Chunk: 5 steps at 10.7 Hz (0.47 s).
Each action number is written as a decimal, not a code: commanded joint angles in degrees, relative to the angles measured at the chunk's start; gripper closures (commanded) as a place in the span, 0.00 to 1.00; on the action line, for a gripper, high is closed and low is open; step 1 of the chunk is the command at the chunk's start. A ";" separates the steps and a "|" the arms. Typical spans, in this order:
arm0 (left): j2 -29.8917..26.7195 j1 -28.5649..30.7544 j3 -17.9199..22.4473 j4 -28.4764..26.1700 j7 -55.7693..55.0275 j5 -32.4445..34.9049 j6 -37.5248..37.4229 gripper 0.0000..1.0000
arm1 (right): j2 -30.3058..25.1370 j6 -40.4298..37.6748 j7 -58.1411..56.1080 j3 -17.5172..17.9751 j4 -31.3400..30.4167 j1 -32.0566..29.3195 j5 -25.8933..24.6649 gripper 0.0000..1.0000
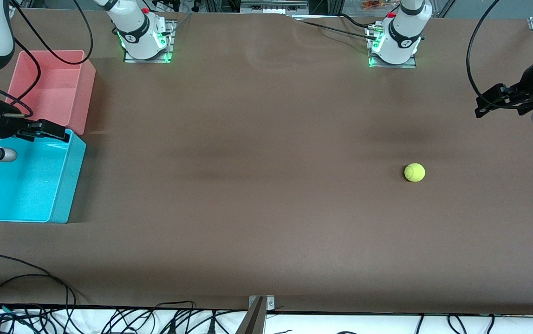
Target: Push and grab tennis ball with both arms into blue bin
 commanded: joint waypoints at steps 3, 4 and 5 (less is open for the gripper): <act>0.15 0.05 -0.23 0.88 -0.40 0.19 -0.29 0.00 | 1.32 -0.49 -1.00 -0.12 1.72 -1.60 0.94 0.00; 0.15 0.05 -0.23 0.79 -0.40 0.19 -0.29 0.00 | 1.32 -0.49 -0.92 -0.03 1.72 -1.51 0.85 0.00; 0.15 0.05 -0.23 0.79 -0.40 0.19 -0.29 0.00 | 1.24 -0.49 -0.83 -0.03 1.72 -1.34 0.85 0.00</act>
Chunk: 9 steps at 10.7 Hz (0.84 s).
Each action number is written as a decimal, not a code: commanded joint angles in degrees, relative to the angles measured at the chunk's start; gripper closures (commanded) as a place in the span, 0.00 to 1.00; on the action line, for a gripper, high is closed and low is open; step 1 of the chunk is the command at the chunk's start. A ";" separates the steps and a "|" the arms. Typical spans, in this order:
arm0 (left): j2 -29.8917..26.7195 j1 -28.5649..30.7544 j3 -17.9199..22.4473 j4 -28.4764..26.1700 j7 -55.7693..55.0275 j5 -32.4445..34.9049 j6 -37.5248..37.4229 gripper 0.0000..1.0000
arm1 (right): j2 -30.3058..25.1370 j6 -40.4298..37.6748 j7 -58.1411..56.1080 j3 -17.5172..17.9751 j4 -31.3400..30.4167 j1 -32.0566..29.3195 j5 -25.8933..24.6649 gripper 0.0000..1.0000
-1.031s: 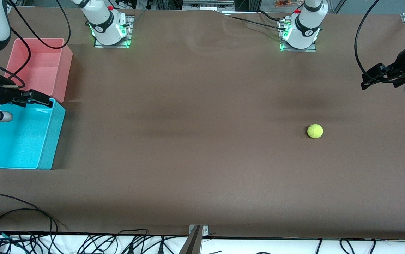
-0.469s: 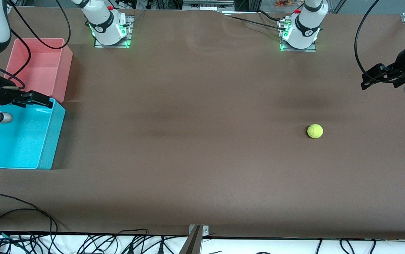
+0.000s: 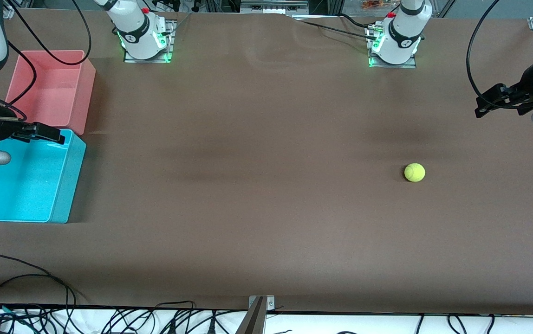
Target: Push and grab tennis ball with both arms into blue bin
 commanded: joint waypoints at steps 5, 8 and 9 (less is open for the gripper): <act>0.15 0.06 -0.22 0.79 -0.40 0.19 -0.29 0.00 | 0.81 -0.74 -0.51 0.18 3.22 0.03 0.76 0.00; 0.15 0.06 -0.22 0.88 -0.40 0.19 -0.29 0.00 | 0.81 -0.65 -0.25 0.18 3.30 0.12 0.94 0.00; 0.15 0.06 -0.22 0.88 -0.40 0.19 -0.29 0.00 | 0.81 -0.65 -0.16 0.18 3.22 0.12 0.94 0.00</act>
